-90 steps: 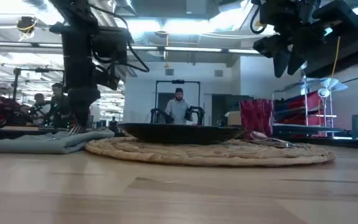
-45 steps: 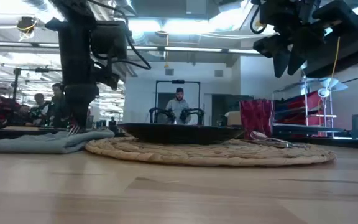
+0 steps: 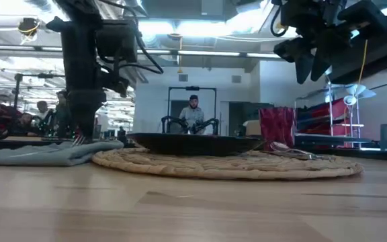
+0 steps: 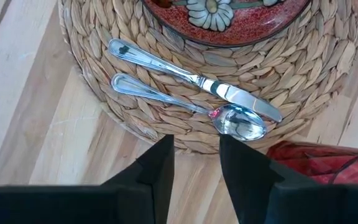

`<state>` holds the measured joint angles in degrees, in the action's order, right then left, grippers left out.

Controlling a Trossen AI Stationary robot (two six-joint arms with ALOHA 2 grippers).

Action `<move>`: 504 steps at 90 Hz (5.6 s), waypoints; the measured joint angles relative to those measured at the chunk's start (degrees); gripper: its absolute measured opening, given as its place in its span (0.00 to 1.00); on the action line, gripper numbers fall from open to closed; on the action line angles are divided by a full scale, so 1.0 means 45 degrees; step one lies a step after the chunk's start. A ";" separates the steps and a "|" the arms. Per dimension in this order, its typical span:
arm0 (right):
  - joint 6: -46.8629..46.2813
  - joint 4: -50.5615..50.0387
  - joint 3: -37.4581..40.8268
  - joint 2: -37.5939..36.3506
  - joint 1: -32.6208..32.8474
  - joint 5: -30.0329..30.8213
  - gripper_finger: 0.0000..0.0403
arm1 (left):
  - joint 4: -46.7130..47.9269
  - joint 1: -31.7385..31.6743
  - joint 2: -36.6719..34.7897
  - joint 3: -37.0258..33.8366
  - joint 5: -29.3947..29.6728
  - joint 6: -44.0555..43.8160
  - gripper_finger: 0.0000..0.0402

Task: Set table place
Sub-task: Adjust the silver fork on the gray table napkin, then return to Home Position

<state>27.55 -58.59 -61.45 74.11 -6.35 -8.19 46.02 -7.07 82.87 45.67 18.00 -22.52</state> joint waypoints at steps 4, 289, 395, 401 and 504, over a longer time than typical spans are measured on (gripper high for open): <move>0.0163 0.0000 0.0000 0.0000 0.0000 0.0000 0.29 | 0.0000 0.0000 0.0000 0.0000 0.0000 -0.0029 0.00; -0.0137 1.3698 1.3551 -1.5839 0.5158 0.5997 0.00 | -1.0410 0.1230 -1.3392 -1.0020 -0.3342 0.1517 0.00; 0.1281 1.3633 1.3551 -1.4509 0.5158 0.5337 0.00 | -1.0713 0.2769 -1.6729 -0.9989 -0.7123 0.2989 0.00; 0.1012 1.3614 1.3551 -1.4030 0.5163 0.5278 0.00 | -1.0669 0.2769 -1.7142 -0.9976 -0.7004 0.3076 0.00; 0.1756 1.2947 1.3360 -1.6411 0.5158 0.4074 0.00 | -0.8946 0.2725 -1.8363 -0.9434 -0.2133 0.3820 0.00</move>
<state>35.45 -0.33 -1.33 0.26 16.86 10.15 5.76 5.19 0.24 3.22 8.40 -5.33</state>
